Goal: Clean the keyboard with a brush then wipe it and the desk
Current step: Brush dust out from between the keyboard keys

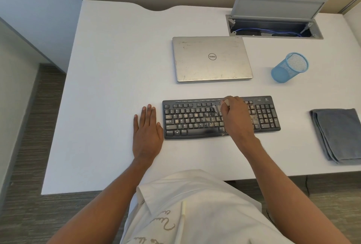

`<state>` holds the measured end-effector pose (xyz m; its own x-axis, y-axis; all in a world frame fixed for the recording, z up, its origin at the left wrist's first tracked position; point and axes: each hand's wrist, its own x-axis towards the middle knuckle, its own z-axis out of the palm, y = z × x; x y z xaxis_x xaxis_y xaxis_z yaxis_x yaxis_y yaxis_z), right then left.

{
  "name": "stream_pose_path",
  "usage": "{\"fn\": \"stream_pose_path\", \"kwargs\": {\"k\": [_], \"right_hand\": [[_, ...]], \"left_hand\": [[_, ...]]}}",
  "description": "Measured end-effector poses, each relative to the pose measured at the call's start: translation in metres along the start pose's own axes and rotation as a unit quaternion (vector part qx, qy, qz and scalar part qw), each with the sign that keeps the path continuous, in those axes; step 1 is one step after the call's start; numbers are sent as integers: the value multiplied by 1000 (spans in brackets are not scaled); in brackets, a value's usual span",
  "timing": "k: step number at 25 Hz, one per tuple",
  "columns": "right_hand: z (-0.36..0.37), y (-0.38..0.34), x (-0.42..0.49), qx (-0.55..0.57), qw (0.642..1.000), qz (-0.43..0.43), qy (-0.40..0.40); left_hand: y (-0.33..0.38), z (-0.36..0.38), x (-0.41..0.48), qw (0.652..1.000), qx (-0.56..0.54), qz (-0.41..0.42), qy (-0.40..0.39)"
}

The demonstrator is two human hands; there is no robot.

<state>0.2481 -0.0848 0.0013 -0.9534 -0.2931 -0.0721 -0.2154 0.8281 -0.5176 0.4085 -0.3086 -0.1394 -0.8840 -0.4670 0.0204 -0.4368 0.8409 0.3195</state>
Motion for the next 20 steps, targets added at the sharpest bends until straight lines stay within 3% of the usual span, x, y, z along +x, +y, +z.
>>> {"fn": "stream_pose_path", "kwargs": {"k": [8, 16, 20], "right_hand": [[2, -26, -16, 72, 996, -53, 22], [18, -19, -23, 15, 998, -41, -45], [-4, -30, -9, 35, 994, -79, -61]], "left_hand": [[1, -1, 0, 1000, -3, -1, -1], [2, -2, 0, 1000, -10, -1, 5], [1, -1, -1, 1000, -7, 3, 6]]}}
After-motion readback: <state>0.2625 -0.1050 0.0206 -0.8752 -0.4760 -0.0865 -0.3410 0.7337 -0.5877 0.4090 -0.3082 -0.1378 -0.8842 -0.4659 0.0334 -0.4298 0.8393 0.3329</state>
